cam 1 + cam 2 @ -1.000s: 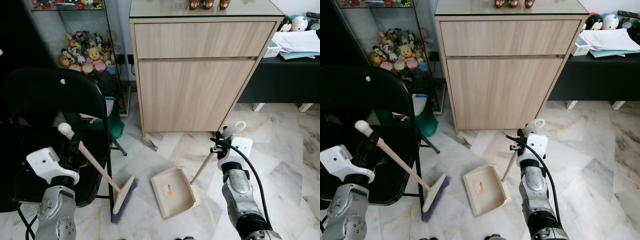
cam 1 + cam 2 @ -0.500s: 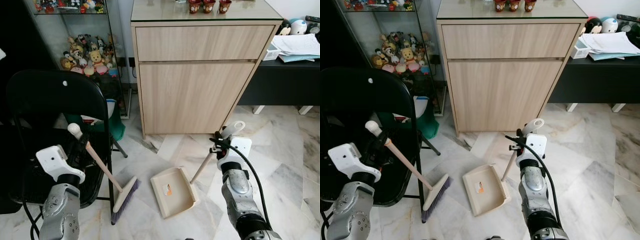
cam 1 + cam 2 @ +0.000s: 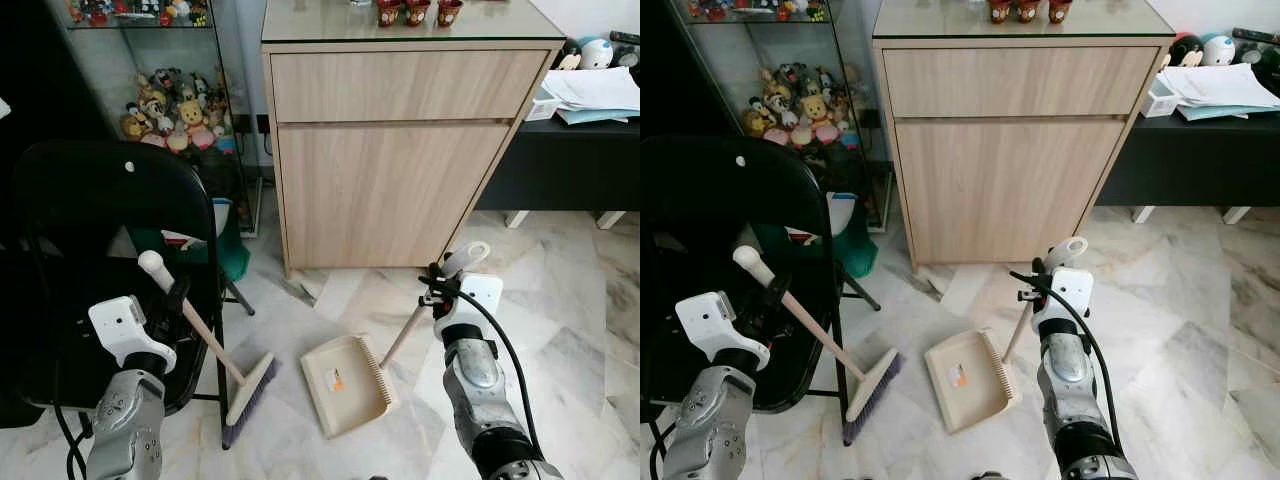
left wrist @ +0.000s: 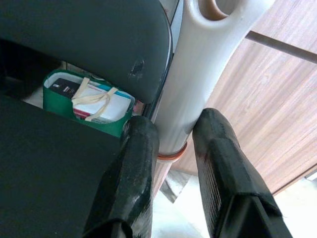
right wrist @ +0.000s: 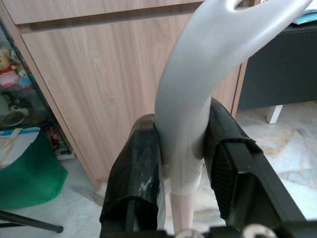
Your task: Sweep floor
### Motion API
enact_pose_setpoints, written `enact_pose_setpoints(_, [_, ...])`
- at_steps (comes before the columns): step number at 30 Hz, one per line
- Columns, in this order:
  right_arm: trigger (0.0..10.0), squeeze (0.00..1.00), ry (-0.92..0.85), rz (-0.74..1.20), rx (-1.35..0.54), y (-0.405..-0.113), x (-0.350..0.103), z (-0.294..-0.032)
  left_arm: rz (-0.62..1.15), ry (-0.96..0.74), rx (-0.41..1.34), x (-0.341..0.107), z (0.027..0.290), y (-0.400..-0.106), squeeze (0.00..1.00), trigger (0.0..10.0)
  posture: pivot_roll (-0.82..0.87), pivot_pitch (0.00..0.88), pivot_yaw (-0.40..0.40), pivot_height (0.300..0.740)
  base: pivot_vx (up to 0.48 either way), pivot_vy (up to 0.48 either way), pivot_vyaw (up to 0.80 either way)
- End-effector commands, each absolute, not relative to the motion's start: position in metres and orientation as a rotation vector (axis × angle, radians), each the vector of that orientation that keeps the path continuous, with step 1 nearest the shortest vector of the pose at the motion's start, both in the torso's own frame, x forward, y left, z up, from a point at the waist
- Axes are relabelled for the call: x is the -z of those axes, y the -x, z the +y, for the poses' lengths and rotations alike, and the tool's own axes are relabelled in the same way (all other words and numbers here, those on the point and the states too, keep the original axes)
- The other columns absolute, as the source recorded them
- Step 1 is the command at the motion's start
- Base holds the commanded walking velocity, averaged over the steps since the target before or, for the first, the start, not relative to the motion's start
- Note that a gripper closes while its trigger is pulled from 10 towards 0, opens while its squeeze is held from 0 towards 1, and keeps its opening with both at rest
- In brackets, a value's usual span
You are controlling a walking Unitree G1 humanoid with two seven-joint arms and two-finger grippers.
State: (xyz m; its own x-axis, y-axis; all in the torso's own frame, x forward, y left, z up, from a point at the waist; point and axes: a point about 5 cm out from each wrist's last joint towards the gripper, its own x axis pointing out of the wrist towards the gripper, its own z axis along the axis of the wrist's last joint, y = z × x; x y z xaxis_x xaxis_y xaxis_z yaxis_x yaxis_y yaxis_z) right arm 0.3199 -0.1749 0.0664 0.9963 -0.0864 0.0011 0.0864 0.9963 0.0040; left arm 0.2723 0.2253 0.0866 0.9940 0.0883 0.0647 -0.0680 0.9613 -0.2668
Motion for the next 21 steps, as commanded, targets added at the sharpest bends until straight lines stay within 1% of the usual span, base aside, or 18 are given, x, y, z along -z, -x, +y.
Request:
enact_pose_setpoints(1, [10.0,0.00,-0.002,-0.014,0.088,-0.321,-0.070,-0.177,-0.073,0.254,-0.073,-0.084,0.226,-0.275,0.00,10.0,-0.07,0.155,-0.026,0.740,0.000,0.000,0.00])
enact_pose_setpoints(2, [10.0,0.00,-0.001,-0.014,0.088,-0.321,-0.070,-0.177,-0.070,0.246,-0.073,-0.083,0.225,-0.276,0.00,10.0,-0.07,0.155,-0.026,0.740,0.000,0.000,0.00])
enact_pose_setpoints(3, [10.0,0.00,0.000,-0.015,0.087,-0.321,-0.070,-0.177,-0.071,0.246,-0.071,-0.082,0.225,-0.278,0.15,10.0,-0.07,0.155,-0.027,0.740,0.000,0.000,0.00])
enact_pose_setpoints(5, [10.0,0.00,0.001,-0.015,0.087,-0.321,-0.070,-0.177,-0.074,0.249,-0.070,-0.082,0.225,-0.279,0.15,10.0,-0.08,0.156,-0.028,0.740,0.000,0.000,0.00])
enact_pose_setpoints(6, [10.0,0.00,0.001,-0.016,0.087,-0.321,-0.070,-0.177,-0.078,0.249,-0.073,-0.083,0.224,-0.281,1.00,10.0,-0.08,0.156,-0.029,0.740,0.000,0.000,0.00])
enact_pose_setpoints(8, [10.0,0.00,0.002,-0.017,0.090,-0.321,-0.070,-0.178,-0.093,0.247,-0.088,-0.085,0.224,-0.286,1.00,10.0,-0.08,0.156,-0.029,0.740,0.000,0.000,0.00])
enact_pose_setpoints(9, [10.0,0.00,0.002,-0.017,0.090,-0.321,-0.070,-0.178,-0.097,0.250,-0.088,-0.085,0.224,-0.287,0.00,10.0,-0.08,0.156,-0.029,0.740,0.000,0.000,0.00])
enact_pose_setpoints(20, [10.0,0.00,0.004,-0.017,0.090,-0.321,-0.071,-0.179,-0.132,0.227,-0.125,-0.090,0.229,-0.301,0.00,10.0,-0.08,0.163,-0.032,0.740,0.000,0.000,0.00])
enact_pose_setpoints(21, [10.0,0.00,0.004,-0.017,0.090,-0.321,-0.071,-0.179,-0.133,0.224,-0.128,-0.090,0.230,-0.302,0.92,10.0,-0.09,0.162,-0.032,0.740,0.000,0.000,0.00])
